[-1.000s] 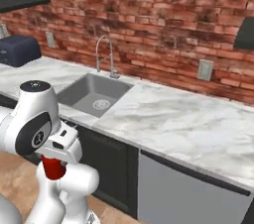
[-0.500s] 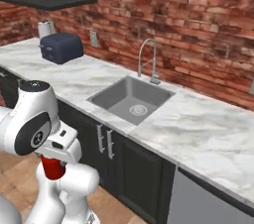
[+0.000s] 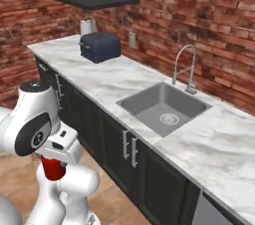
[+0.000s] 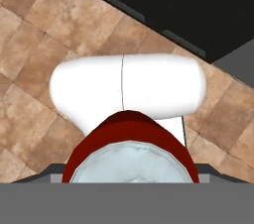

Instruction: Four empty soda cans are scattered around the kitchen. Gather all the cans and cluster them next to the stove for recycling.

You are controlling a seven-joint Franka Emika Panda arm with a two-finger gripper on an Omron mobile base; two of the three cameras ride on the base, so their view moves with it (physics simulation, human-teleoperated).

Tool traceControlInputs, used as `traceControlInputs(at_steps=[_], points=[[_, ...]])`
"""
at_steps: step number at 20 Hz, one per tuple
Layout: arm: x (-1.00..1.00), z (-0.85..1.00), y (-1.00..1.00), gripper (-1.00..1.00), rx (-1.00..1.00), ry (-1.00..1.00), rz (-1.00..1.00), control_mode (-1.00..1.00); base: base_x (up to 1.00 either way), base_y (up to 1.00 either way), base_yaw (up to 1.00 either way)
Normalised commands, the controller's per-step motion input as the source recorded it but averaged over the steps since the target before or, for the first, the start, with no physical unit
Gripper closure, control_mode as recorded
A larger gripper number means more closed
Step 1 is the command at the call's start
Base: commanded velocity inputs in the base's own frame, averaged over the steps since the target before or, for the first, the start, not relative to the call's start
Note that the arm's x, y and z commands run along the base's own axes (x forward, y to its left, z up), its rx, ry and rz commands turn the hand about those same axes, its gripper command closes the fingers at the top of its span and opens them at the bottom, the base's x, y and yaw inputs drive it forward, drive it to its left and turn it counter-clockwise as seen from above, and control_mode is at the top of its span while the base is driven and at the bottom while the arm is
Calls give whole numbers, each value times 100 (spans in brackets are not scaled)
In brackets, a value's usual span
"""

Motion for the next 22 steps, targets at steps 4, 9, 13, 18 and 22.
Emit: traceControlInputs(at_steps=[4,9,13,18,22], points=[[0,0,0,100,0,0,0,100,0,30,38],[0,0,0,100,0,0,0,100,1,20,44],[0,0,0,100,0,0,0,100,45,34,44],[0,0,0,100,0,0,0,100,72,20,42],[0,0,0,100,0,0,0,100,44,17,44]])
